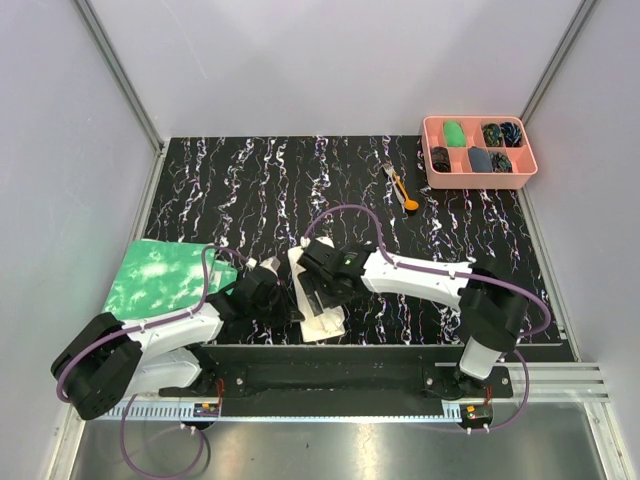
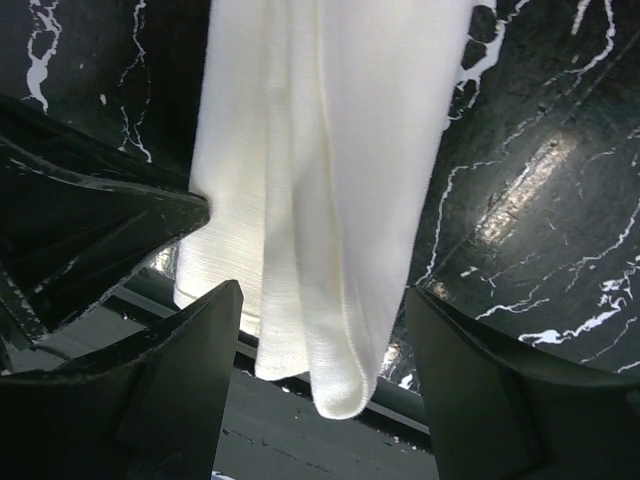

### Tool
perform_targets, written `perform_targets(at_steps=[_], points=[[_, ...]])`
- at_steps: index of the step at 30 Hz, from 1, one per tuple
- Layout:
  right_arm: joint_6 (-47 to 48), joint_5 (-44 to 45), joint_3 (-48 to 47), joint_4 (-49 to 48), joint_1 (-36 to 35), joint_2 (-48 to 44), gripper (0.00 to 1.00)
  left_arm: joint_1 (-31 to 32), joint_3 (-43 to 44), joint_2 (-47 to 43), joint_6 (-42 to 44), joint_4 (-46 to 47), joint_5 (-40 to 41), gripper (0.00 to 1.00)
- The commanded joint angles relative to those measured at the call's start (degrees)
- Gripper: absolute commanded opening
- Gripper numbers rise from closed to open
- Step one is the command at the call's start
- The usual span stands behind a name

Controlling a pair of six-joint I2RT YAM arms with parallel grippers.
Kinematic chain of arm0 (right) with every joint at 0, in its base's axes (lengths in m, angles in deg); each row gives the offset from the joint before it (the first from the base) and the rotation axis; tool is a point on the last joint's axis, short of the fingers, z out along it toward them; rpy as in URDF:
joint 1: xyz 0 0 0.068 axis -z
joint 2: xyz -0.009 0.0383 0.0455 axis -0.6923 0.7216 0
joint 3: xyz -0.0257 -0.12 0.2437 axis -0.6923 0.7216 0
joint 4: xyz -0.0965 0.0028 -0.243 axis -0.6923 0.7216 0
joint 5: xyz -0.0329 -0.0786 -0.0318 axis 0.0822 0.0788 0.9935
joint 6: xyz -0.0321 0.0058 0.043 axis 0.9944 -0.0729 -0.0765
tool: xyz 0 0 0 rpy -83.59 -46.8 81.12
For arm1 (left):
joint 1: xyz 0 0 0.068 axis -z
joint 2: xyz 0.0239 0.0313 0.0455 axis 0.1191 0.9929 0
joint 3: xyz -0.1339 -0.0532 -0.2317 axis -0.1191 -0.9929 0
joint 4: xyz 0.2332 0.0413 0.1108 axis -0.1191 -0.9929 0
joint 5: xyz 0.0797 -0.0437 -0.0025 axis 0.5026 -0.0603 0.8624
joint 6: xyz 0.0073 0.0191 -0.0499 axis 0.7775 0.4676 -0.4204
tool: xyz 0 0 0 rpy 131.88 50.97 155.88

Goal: Fold the napkin into a case and place the utensils inside
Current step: Smooth out the smaller rectangle-folded napkin at the center of the board.

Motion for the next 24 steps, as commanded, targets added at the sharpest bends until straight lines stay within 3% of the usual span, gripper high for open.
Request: perform_targets(at_steps=[1, 4, 10, 17, 21, 24], points=[[1.14, -1.19, -3.17, 0.04, -1.3, 1.74, 0.77, 0.49, 0.2, 0.33, -0.78, 3.92, 0.52, 0.13], [1.15, -1.63, -3.61, 0.31, -1.74, 3.14, 0.76, 0.66, 0.2, 0.59, -0.87, 4.02, 0.52, 0.13], [1.32, -0.4, -4.31, 1.71, -2.44, 4.9, 0.65, 0.75, 0.29, 0.59, -0.95, 4.19, 0.34, 0.12], [1.06, 1.71, -6.34, 3.03, -2.71, 5.17, 0.36, 1.19, -0.33, 0.95, -1.66, 4.98, 0.17, 0.11], [0.62, 0.84, -8.18, 3.21, -2.62, 5.26, 0.06, 1.36, -0.85, 1.3, -2.27, 6.3, 0.08, 0.09], [-0.87, -1.88, -8.71, 1.72, -2.62, 5.17, 0.0, 1.72, -0.77, 1.65, -2.8, 6.91, 0.25, 0.05]])
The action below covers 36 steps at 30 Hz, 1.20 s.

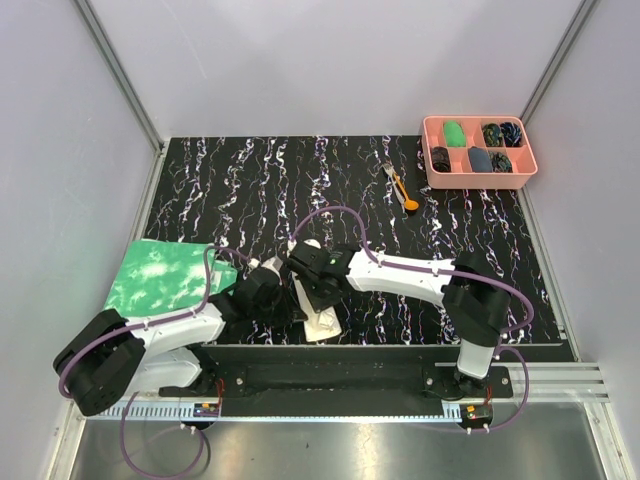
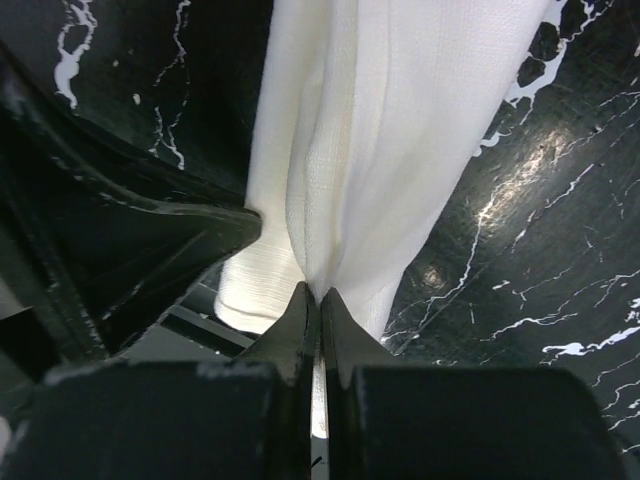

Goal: Fold the napkin into a case and place the utensils inside
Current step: Smooth out the smaller rectangle-folded napkin at the center of the board.

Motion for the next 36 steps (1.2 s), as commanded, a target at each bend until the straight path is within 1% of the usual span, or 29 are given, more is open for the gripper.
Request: perform_targets(at_steps=[1, 4, 7, 13, 17, 18, 23, 26, 27, 28, 29, 30, 31, 33, 34, 35, 36], points=[[-2.34, -3.26, -2.59, -2.09, -0.61, -0.45, 0.0, 0.86, -0.44, 0.49, -1.27, 3.9, 0.36, 0.04], [-5.5, -5.21, 0.04, -8.22, -0.52, -0.54, 0.0, 1.39, -0.52, 0.14, -1.62, 3.9, 0.89, 0.02], [-7.79, -7.76, 3.03, -12.18, -0.61, -0.1, 0.0, 1.65, -1.05, -1.26, -1.97, 3.55, 1.59, 0.02], [-9.64, -7.06, 7.95, -17.03, -0.61, -0.28, 0.0, 1.66, -2.81, -3.29, -2.5, 2.58, 2.3, 0.04], [-10.08, -7.23, 10.76, -20.19, -0.34, 0.78, 0.0, 1.66, -4.13, -5.74, -2.68, 2.06, 2.56, 0.09], [-10.16, -7.41, 11.55, -20.72, -0.08, 1.04, 0.0, 1.66, -4.13, -6.27, -2.59, 1.1, 2.91, 0.12], [-10.52, -7.76, 13.75, -23.18, 0.45, 1.75, 0.0, 1.04, -1.85, -13.12, 0.21, -7.85, 7.39, 0.23], [-10.6, -8.2, 14.72, -24.07, 0.8, 1.22, 0.0, -1.41, 0.96, -16.03, 2.23, -10.94, 7.57, 0.26], [-10.6, -8.37, 15.07, -24.24, 0.8, 1.05, 0.0, -3.51, 1.93, -16.21, 2.85, -10.78, 7.14, 0.27], [-10.69, -8.29, 15.25, -24.42, 0.88, 0.87, 0.0, -4.75, 2.28, -15.69, 3.47, -9.99, 6.0, 0.27], [-10.78, -8.29, 15.43, -24.51, 0.97, 0.69, 0.01, -6.15, 2.55, -14.99, 4.08, -8.16, 3.21, 0.27], [-10.78, -8.29, 15.6, -24.77, 0.97, 0.34, 0.01, -8.78, 3.42, -14.02, 4.35, -7.18, 1.79, 0.26], [-10.78, -8.29, 15.69, -24.77, 1.06, 0.25, 0.01, -9.76, 3.78, -11.58, 4.53, -6.04, 0.55, 0.26], [-10.78, -8.46, 15.69, -24.95, 1.15, 0.25, 0.02, -11.26, 4.65, -8.75, 4.97, -1.04, -2.96, 0.25], [-10.87, -8.55, 15.69, -25.03, 1.15, 0.17, 0.03, -11.61, 5.18, -5.17, 5.06, -0.33, -4.19, 0.24], [-10.87, -8.64, 15.6, -25.12, 1.06, 0.08, 0.04, -11.88, 5.88, -3.39, 5.67, 2.29, -5.86, 0.21], [-10.78, -8.81, 15.43, -25.12, 1.15, 0.16, 0.04, -11.97, 7.46, -1.64, 5.93, 3.01, -6.57, 0.19]])
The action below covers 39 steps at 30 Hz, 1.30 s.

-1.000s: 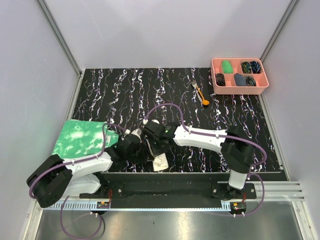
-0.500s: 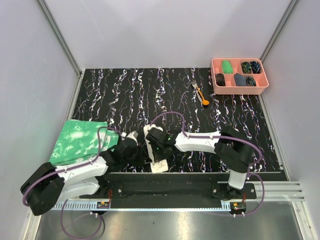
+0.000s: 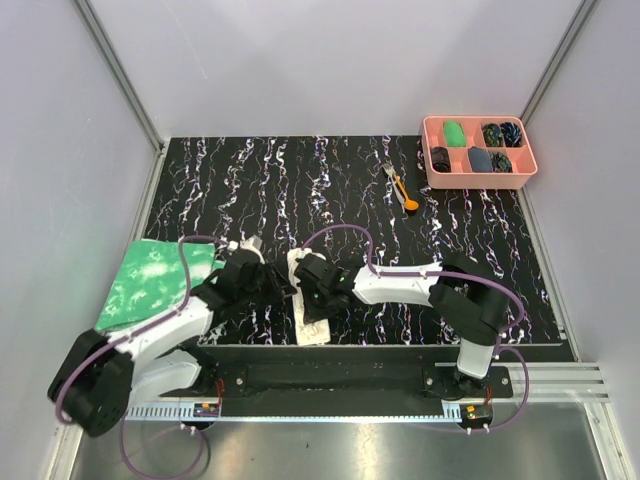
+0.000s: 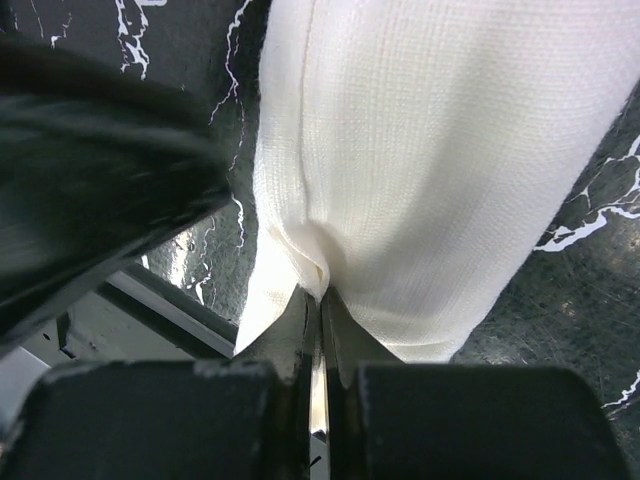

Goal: Fold the napkin into a case and place the utensils inside
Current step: Smooth out the smaller rectangle-folded napkin at the center of the board, then pick up the smaller rectangle-folded napkin from the center of the board.

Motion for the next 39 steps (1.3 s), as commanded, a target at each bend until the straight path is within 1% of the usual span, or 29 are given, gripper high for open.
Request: perform_targets(at_steps=[1, 4, 7, 9, 12, 15, 16, 17, 19, 20, 22, 23, 26, 29, 33, 39], points=[[0.04, 0.65, 1.05, -0.12, 0.38, -0.4, 0.04, -0.86, 4.89, 8.82, 2.94, 8.81, -7.54, 0.18], [0.04, 0.47, 1.05, -0.12, 0.3, -0.23, 0.05, -0.95, 5.07, 11.91, 2.94, 13.2, -9.47, 0.17], [-0.05, -0.05, 1.05, -0.2, 0.3, -0.4, 0.05, -1.21, 5.34, 13.32, 3.73, 13.65, -8.86, 0.15], [-0.14, -0.06, 1.13, -0.2, 0.3, -0.67, 0.05, -1.3, 5.77, 13.5, 4.52, 12.26, -7.03, 0.15], [0.04, -0.06, 1.22, -0.12, 0.38, -1.28, 0.08, -2.09, 6.48, 13.94, 6.37, 7.6, -4.21, 0.14], [0.39, -0.32, 1.31, 0.06, 0.56, -1.89, 0.14, -2.18, 5.08, 14.56, 7.86, 7.06, -2.19, 0.13], [1.0, -0.49, 1.14, 0.15, 0.47, -1.99, 0.18, -2.27, 4.81, 15.17, 8.56, 7.06, -1.75, 0.1], [1.09, -0.41, 0.79, 0.32, 0.56, -2.16, 0.24, -2.27, 4.55, 15.43, 8.92, 7.06, -1.13, 0.09], [1.53, -0.23, 0.43, 0.85, 0.56, -3.21, 0.32, -2.27, 3.23, 15.96, 8.83, 8.28, -1.21, 0.08], [1.97, -0.23, -0.18, 0.94, 0.56, -3.48, 0.39, -2.27, 2.79, 16.22, 8.74, 9.33, -1.39, 0.08], [2.58, 0.47, -1.41, 2.6, 0.47, -3.74, 0.42, -2.27, 2.26, 17.01, 8.83, 9.87, -1.39, 0.07], [3.02, 0.47, -2.98, 3.22, 0.47, -3.74, 0.46, -2.27, 1.74, 17.1, 8.74, 9.96, -1.13, 0.06], [4.25, 0.91, -5.88, 5.68, 0.56, -2.78, 0.5, -2.27, 0.33, 17.11, 8.22, 11.37, -1.22, 0.06], [5.48, 1.26, -8.61, 8.05, 0.56, -1.29, 0.5, -2.27, -0.55, 16.84, 7.95, 11.89, -1.48, 0.05], [6.98, 2.23, -10.73, 10.69, 0.39, -0.14, 0.55, -2.27, -1.08, 16.14, 7.69, 11.98, -1.3, 0.05], [7.95, 2.32, -13.89, 13.77, -0.67, 2.93, 0.57, -2.27, -0.9, 15.96, 7.43, 12.25, -1.39, 0.05]])
